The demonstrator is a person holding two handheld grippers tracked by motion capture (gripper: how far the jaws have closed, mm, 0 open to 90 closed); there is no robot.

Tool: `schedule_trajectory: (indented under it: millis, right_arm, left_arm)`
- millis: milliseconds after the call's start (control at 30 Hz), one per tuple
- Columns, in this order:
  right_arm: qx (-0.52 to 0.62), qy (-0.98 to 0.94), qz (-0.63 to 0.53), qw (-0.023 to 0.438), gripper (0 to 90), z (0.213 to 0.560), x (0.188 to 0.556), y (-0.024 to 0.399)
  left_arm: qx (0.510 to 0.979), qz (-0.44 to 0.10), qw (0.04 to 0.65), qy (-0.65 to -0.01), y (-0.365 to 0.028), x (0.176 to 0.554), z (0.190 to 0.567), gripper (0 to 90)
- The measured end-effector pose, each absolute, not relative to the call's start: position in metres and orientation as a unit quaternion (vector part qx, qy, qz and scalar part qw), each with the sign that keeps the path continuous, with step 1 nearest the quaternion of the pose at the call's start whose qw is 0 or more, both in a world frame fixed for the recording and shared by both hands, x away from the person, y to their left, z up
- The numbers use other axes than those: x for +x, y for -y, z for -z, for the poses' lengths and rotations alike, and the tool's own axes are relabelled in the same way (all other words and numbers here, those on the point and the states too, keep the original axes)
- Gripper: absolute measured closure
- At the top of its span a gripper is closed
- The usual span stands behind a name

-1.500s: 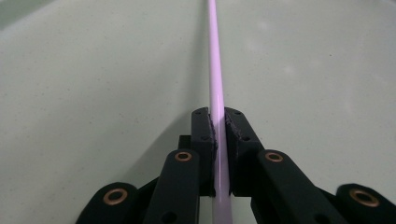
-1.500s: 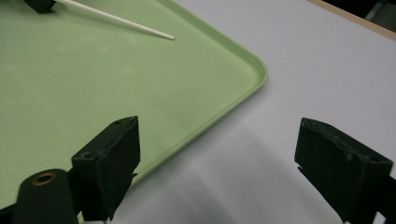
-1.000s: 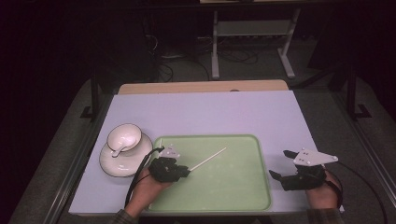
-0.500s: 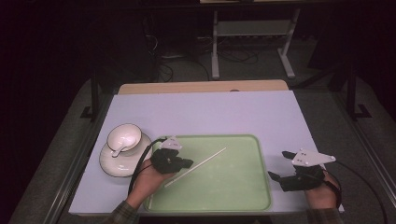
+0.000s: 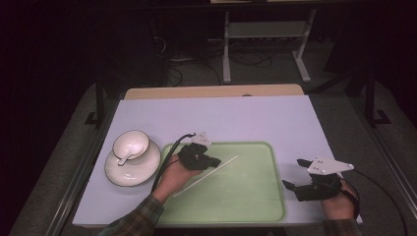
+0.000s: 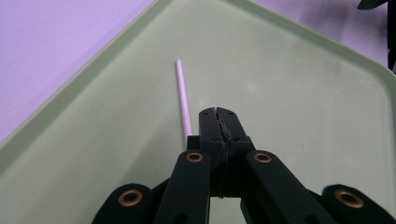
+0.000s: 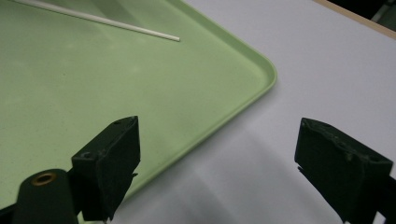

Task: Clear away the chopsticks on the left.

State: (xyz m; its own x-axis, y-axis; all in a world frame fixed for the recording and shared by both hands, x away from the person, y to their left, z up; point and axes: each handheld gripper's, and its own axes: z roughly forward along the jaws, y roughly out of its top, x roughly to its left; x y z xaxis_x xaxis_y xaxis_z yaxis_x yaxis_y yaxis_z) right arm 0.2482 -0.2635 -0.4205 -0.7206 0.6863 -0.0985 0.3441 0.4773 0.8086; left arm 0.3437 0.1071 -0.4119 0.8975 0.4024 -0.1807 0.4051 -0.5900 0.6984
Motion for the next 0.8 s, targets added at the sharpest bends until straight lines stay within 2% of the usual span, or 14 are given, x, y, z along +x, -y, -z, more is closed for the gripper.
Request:
schedule_trajectory:
  millis: [467, 800]
  right_arm:
    - [0.313, -0.829, -0.414, 0.209, 13.3, 0.420, 0.249, 0.266]
    - [0.318, -0.825, -0.417, 0.209, 13.2, 0.419, 0.249, 0.269]
  left_arm:
    - [0.897, 0.010, 0.388, -0.213, -0.045, 0.377, 0.420, 89.9]
    - [0.898, 0.017, 0.372, -0.235, -0.031, 0.389, 0.440, 89.8]
